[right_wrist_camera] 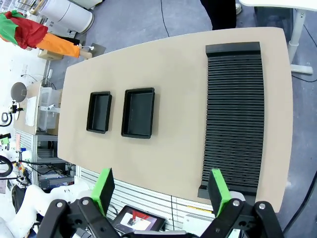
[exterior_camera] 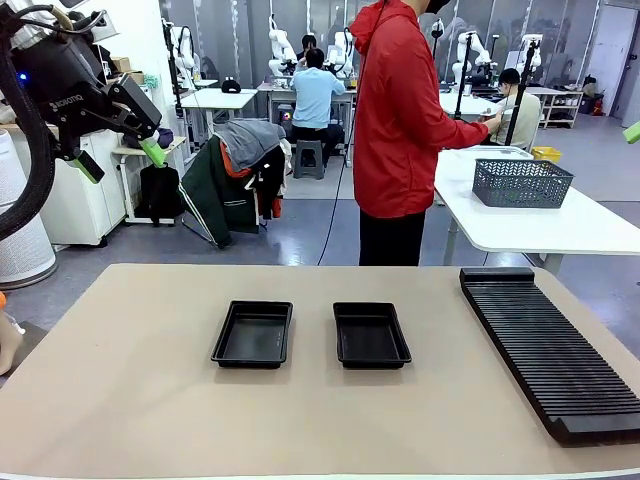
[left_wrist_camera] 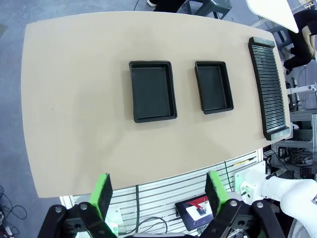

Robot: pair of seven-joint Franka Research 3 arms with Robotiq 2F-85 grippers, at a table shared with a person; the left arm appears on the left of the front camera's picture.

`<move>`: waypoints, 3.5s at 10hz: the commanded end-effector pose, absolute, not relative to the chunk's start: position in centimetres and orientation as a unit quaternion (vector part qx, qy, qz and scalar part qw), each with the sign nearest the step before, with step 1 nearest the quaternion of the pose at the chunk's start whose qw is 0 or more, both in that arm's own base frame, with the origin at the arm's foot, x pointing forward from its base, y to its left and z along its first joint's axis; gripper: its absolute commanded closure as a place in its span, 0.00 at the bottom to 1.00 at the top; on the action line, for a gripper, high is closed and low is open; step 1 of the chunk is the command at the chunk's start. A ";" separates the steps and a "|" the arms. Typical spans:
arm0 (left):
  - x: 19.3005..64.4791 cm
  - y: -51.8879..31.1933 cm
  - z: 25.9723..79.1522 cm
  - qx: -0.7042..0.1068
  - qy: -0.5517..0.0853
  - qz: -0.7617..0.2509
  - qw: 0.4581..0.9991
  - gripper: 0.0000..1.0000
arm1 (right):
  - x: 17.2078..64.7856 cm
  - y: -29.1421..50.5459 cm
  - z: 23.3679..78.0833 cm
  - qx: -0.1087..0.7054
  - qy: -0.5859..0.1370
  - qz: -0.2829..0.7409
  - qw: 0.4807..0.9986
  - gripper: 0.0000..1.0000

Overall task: Inspect and transfer BCBs to ESD trays.
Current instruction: Pick up the Blank PCB from the PCB Rack and place it in the left ESD tray.

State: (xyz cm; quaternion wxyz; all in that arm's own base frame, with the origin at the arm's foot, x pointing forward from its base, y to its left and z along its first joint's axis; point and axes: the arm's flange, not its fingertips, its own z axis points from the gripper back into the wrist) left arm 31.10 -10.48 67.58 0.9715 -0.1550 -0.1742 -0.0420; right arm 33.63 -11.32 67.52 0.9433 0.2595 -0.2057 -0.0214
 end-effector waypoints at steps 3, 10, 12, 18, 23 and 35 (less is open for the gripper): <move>31.1 -10.5 67.6 -0.157 -0.174 -0.041 0.971 0.00 | 33.6 -11.3 67.5 0.260 -0.206 -0.021 0.943 0.00; 31.1 -10.5 67.6 -0.157 -0.174 -0.041 0.971 0.00 | 33.6 -11.3 67.5 0.260 -0.206 -0.021 0.943 0.00; 31.1 -10.5 67.6 -0.157 -0.174 -0.041 0.971 0.00 | 33.7 -11.5 67.4 0.263 -0.190 -0.029 0.945 0.00; 31.1 -10.5 67.6 -0.157 -0.174 -0.041 0.971 0.00 | 32.9 -12.3 67.7 0.254 -0.161 -0.031 0.953 0.00; 31.1 -10.5 67.6 -0.157 -0.174 -0.041 0.971 0.00 | 33.1 -11.8 67.1 0.262 -0.182 -0.021 0.948 0.00; 31.1 -10.5 67.6 -0.157 -0.174 -0.041 0.971 0.00 | 33.1 -11.8 67.1 0.262 -0.182 -0.021 0.948 0.00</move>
